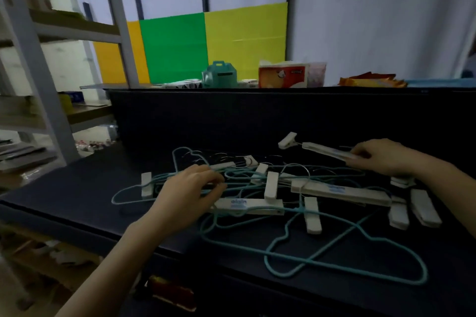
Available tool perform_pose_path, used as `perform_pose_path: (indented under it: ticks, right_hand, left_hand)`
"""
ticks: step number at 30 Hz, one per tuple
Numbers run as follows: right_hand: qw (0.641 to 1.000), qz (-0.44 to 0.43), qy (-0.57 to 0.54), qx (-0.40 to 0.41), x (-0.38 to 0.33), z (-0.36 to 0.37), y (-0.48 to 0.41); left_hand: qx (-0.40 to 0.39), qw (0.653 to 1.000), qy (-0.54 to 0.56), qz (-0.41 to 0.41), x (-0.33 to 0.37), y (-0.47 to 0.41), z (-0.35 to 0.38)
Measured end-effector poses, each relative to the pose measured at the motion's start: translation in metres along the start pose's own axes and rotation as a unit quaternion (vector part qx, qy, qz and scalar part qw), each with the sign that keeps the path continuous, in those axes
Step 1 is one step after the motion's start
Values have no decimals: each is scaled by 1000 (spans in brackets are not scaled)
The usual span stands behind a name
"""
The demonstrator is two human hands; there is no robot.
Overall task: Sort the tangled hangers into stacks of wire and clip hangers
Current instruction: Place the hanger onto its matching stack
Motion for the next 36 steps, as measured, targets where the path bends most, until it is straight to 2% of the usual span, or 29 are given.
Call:
perform_pose_path:
  ticks: [4,7,14,19,30,36]
  right_hand:
    - [998,20,-11,53,0,-26,25]
    - [994,38,-25,99,0,-41,52]
    - [980,101,-55,163,-2,-53,112]
    - [972,137,-52,183,1,-55,147]
    - [958,176,-49,223,21,-58,204]
    - [949,184,-74,245,41,-71,228]
  left_hand:
    - [-75,992,67,78,15,2,16]
    - [-137,979,72,136,25,8,30]
    - [-173,958,22,229,47,13,46]
    - [-221,943,5,248,53,12,53]
    - [-200,932,43,299,72,11,53]
    - [-187,934,63,297,95,3,59]
Point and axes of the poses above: each hand's wrist, its own y-axis away from the middle knuckle, its own z-axis out of the palm, x = y × z, the point moved 7 cm from there along -y, towards the middle knuckle, and after that the axes turned 11 degrees about x, right-handed, at the moved point
